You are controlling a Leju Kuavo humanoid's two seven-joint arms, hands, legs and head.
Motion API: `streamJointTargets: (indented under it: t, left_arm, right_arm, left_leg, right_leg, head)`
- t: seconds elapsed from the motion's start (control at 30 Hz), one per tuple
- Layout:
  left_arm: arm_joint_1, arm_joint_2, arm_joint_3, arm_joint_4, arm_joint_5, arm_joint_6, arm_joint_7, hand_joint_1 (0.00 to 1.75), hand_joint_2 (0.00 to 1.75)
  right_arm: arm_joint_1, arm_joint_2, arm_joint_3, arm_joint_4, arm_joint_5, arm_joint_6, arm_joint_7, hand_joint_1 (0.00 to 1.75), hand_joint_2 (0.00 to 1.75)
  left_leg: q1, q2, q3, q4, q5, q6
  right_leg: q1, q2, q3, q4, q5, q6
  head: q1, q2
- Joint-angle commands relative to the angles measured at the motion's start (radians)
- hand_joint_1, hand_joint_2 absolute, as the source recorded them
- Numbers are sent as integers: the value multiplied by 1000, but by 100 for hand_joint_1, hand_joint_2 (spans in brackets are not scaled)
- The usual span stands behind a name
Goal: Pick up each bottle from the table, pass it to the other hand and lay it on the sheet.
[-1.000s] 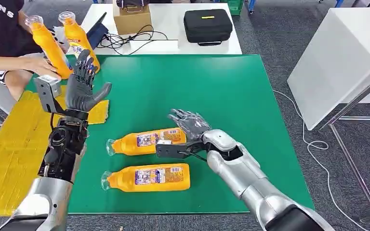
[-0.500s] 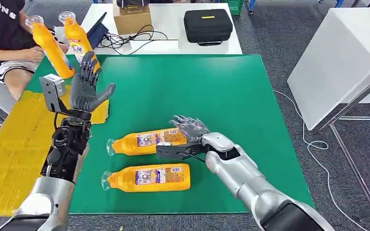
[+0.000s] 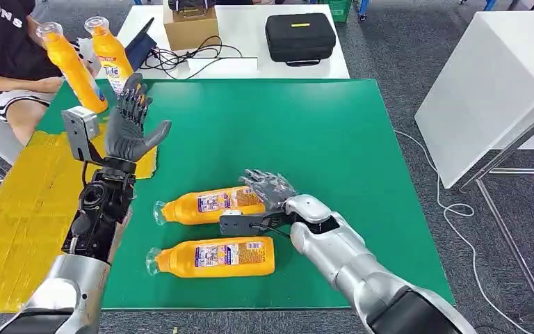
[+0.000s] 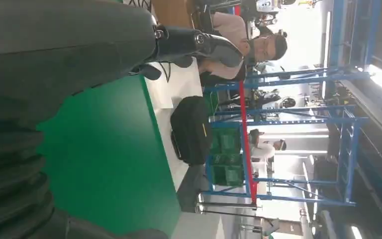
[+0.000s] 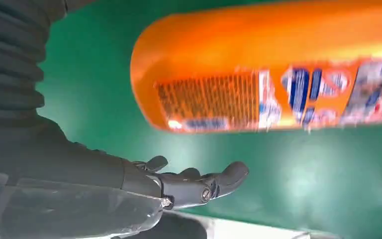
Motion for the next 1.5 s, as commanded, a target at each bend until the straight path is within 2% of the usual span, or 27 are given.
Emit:
streamJointTargets:
  t: [0.03,0.63,0.87,0.9,0.93,0.97,1.03,1.07,1.1,1.17,1.27,1.5]
  left_arm:
    - [-54,-2,-22,81,4,0,-1,0,175]
    - [-54,-2,-22,81,4,0,-1,0,175]
    - [-60,-11,-31,97,14,1,0,0,175]
    - [-60,-11,-34,99,15,-1,0,0,175]
    - [-62,-12,-37,103,17,-3,0,0,175]
    - [-65,-15,-38,107,17,1,0,0,175]
    - [-69,-19,-40,116,17,6,0,0,175]
    - [-70,-20,-41,119,18,7,0,0,175]
    - [-65,-22,-37,113,18,13,0,0,175]
    - [-57,-21,-35,103,18,16,-1,0,175]
    - [-33,-26,-35,47,11,22,-5,0,175]
    - [-30,-27,-37,25,15,16,8,0,175]
  right_arm:
    - [-62,14,50,127,5,17,8,0,175]
    - [-62,14,50,127,5,17,8,0,175]
    - [-62,24,40,171,-10,88,41,0,175]
    - [-62,23,41,174,-8,94,49,10,175]
    - [-62,20,46,179,0,103,71,66,175]
    - [-63,19,61,186,18,109,98,143,175]
    - [-59,18,78,190,40,116,122,175,175]
    - [-56,17,85,190,50,117,128,175,175]
    - [-53,15,150,191,123,99,173,162,175]
    - [-47,16,191,187,171,76,210,161,175]
    - [-39,22,223,175,211,56,239,175,175]
    - [-37,9,212,158,225,59,235,175,175]
  left_leg:
    - [0,-1,4,0,-1,-1]
    - [0,-1,2,0,-1,-1]
    - [0,-2,4,0,-2,-1]
    - [0,-1,2,0,0,-1]
    - [0,-2,4,0,-1,-1]
    - [0,-2,6,0,-2,-1]
    - [0,-2,5,0,-1,-1]
    - [0,-2,2,0,0,-1]
    - [1,-3,5,0,-1,-1]
    - [0,-2,6,-1,-1,-1]
    - [1,0,7,-1,-2,-1]
    - [0,-2,4,-1,-1,-1]
  right_leg:
    - [0,-3,5,0,-2,0]
    - [0,-2,2,0,-1,0]
    - [0,-3,5,0,-2,0]
    - [0,-2,2,0,-1,0]
    - [0,-3,5,0,-2,0]
    - [1,-3,7,0,-3,0]
    - [0,-4,6,-1,-2,0]
    - [0,-3,3,-1,-1,0]
    - [1,-4,6,-1,-2,0]
    - [1,-4,7,-2,-2,0]
    - [1,-2,8,-2,-2,0]
    - [0,-3,5,-1,-1,0]
  head:
    - [0,0]
    - [0,0]
    - [0,0]
    - [0,0]
    - [0,0]
    - [0,0]
    - [0,0]
    - [0,0]
    - [0,0]
    - [0,0]
    - [0,0]
    - [0,0]
